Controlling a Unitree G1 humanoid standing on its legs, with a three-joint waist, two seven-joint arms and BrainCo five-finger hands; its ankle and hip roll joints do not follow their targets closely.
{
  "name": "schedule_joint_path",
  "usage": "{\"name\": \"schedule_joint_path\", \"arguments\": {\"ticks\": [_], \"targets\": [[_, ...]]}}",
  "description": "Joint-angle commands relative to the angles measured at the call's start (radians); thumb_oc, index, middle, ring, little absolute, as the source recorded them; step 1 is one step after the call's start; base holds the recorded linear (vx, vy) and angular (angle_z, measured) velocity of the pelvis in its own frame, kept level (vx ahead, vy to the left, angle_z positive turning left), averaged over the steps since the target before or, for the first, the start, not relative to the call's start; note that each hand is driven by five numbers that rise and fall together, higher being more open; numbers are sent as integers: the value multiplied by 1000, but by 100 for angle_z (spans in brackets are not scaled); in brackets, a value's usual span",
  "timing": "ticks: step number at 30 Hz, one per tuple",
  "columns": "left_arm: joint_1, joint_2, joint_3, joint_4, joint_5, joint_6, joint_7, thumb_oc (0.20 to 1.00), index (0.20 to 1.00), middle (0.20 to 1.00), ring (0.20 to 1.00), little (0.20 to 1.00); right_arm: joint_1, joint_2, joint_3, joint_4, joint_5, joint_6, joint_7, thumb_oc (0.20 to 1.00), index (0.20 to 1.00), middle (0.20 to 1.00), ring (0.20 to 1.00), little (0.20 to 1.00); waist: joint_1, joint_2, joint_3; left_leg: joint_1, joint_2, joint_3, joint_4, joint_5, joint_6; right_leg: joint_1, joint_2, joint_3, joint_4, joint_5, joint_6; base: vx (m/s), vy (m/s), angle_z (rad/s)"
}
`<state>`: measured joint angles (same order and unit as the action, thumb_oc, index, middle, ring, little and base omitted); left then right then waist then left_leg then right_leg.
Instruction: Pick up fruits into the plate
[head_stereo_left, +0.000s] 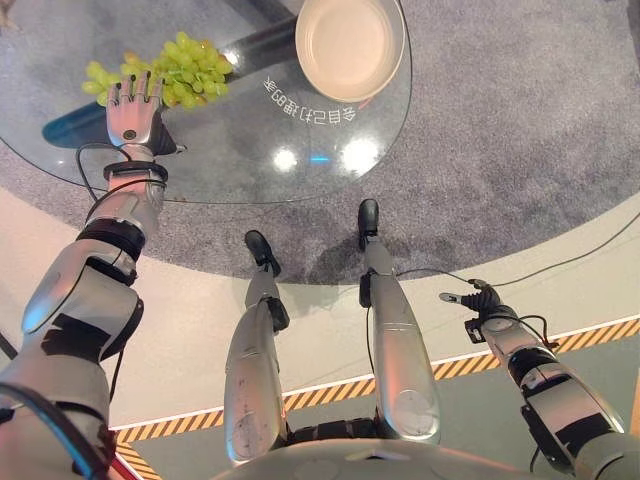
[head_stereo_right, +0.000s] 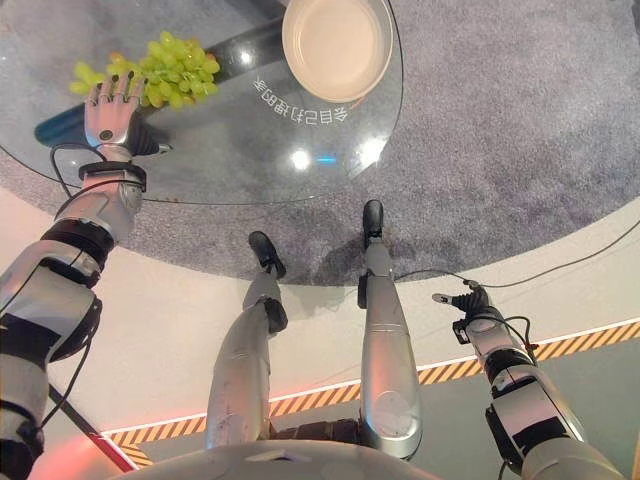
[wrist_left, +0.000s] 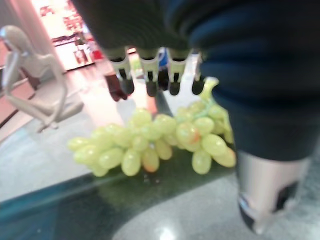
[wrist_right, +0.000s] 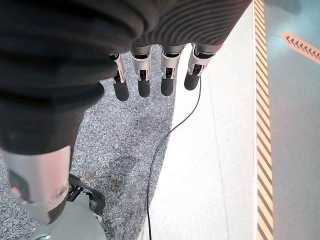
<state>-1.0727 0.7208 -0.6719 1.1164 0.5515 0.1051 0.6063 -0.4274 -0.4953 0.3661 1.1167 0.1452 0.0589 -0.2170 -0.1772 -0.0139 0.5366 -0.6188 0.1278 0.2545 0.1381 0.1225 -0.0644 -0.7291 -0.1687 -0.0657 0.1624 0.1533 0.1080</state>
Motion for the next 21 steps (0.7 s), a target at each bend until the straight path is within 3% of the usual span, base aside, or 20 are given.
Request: {"name": "schedule_joint_path", "arguments": {"ticks": [1,15,21], "targets": [[-53,106,30,56,32,62,65,1000,1000,1000,1000,1000,64,-29,18,-23,30,-12,-25,1000,1000,1000,1000,1000,0,-46,-17,-111,-71,-51,202,-170,0,-33,82,-18,130,-139,-28,40,-4,0],[-124,132,71,122,-72,173,196,1000,1000,1000,1000,1000,91,-50,25,-42,24,-59,-19,1000,1000,1000,1000,1000,-9,-52,-17,-173,-69,-69,255,-188,0,-89,81,-8,158,-145,-33,23,16,-2],[-154,144,77,152,-61,155,190,1000,1000,1000,1000,1000,99,-50,30,-44,30,-74,-23,1000,1000,1000,1000,1000,-12,-56,-17,-180,-67,-74,263,-193,-3,-95,76,-10,159,-143,-32,0,0,0]]}}
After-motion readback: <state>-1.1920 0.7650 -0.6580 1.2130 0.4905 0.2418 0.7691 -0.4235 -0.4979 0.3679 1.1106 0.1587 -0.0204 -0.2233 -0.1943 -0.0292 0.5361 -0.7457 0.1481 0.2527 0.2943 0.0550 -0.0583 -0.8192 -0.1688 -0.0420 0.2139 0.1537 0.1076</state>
